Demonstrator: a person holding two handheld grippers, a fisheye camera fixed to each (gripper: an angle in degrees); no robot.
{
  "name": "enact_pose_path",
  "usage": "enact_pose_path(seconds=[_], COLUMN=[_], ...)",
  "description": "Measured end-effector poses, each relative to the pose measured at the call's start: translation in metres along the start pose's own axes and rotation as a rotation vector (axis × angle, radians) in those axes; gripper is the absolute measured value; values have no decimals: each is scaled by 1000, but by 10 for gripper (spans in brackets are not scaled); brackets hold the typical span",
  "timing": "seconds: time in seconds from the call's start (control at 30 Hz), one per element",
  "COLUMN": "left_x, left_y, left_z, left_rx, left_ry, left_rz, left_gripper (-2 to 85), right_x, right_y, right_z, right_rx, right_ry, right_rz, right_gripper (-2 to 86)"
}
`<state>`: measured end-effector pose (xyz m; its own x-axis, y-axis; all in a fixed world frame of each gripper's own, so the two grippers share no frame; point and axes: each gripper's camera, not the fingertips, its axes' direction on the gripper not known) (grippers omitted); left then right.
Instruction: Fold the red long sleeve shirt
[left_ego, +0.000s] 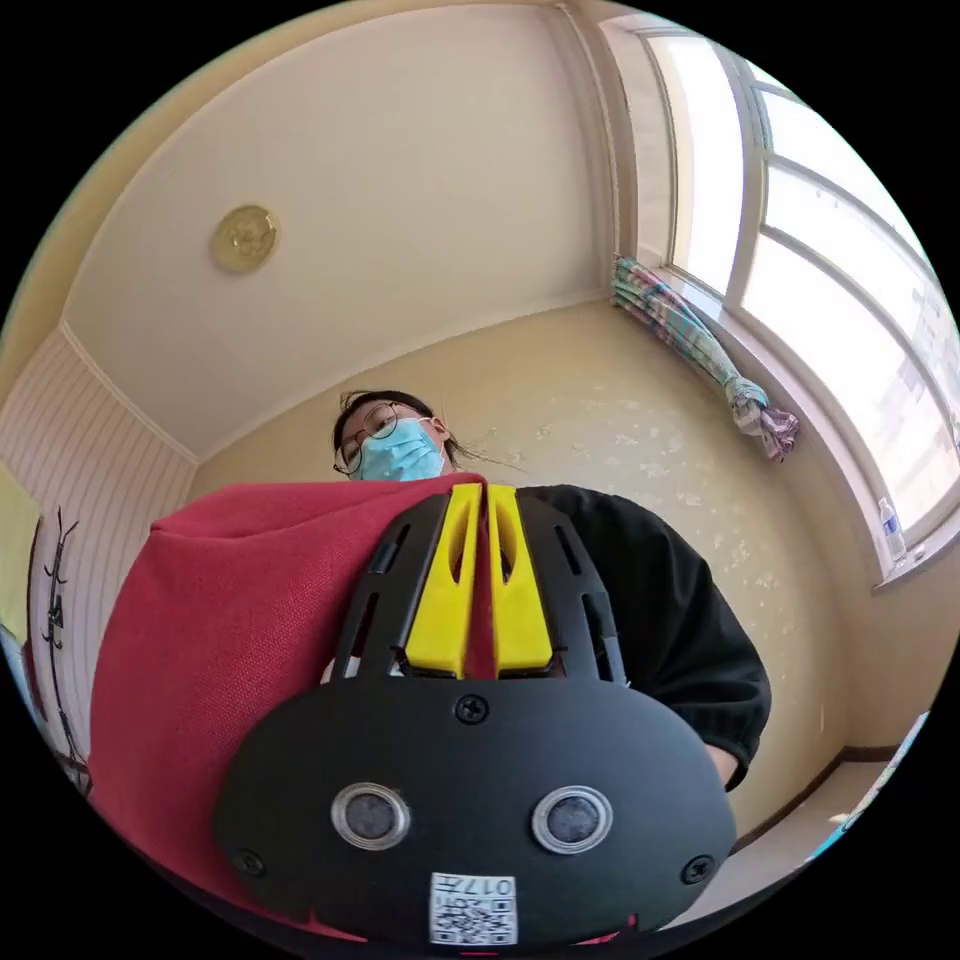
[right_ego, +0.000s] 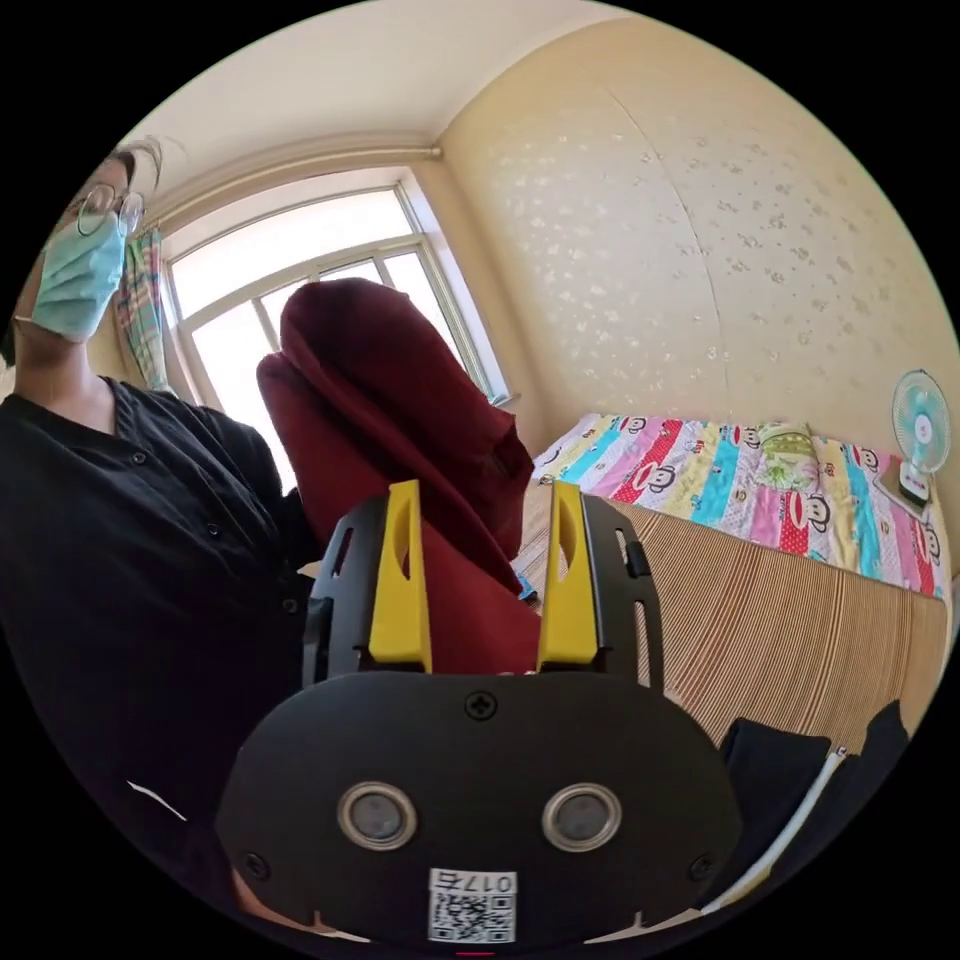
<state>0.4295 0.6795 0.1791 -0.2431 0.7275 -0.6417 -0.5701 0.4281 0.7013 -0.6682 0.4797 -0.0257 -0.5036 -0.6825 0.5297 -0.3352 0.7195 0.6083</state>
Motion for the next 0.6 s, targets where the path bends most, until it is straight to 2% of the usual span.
enact_pose_path(seconds=[0.1, 0.17, 0.2, 0.3, 0.4, 0.47, 0.5, 0.53, 0.57, 0.6], left_x=[-39, -48, -47, -35, -30, -23, -21, -15, -14, -16], left_y=[36, 50, 52, 63, 80, 98, 102, 112, 121, 126], left_z=[22, 30, 30, 21, -7, -30, -32, -33, -28, -24], left_rx=[-55, -123, -136, -166, -168, -161, -180, -202, -235, -258], left_ry=[-10, -93, -126, -373, -709, -1136, -1264, -1523, -1707, -1756], left_rz=[-87, -122, -122, -172, -387, -618, -661, -733, -773, -776], left_gripper=[-3, -2, -2, -2, -4, -5, -4, -3, 2, 4], right_x=[-12, -18, -18, -20, -38, -48, -55, -62, -65, -71], right_y=[4, 11, 18, 31, 34, 33, 31, 28, 26, 23], right_z=[32, 27, 11, -25, -53, -64, -67, -64, -61, -54], right_rx=[-119, -58, 34, 143, 228, 260, 272, 267, 261, 250], right_ry=[-34, -1, 34, 89, 261, 324, 367, 421, 453, 523], right_rz=[-25, -9, 26, 74, 101, 104, 102, 101, 99, 91], right_gripper=[137, 91, 67, 49, 42, 39, 38, 37, 37, 36])
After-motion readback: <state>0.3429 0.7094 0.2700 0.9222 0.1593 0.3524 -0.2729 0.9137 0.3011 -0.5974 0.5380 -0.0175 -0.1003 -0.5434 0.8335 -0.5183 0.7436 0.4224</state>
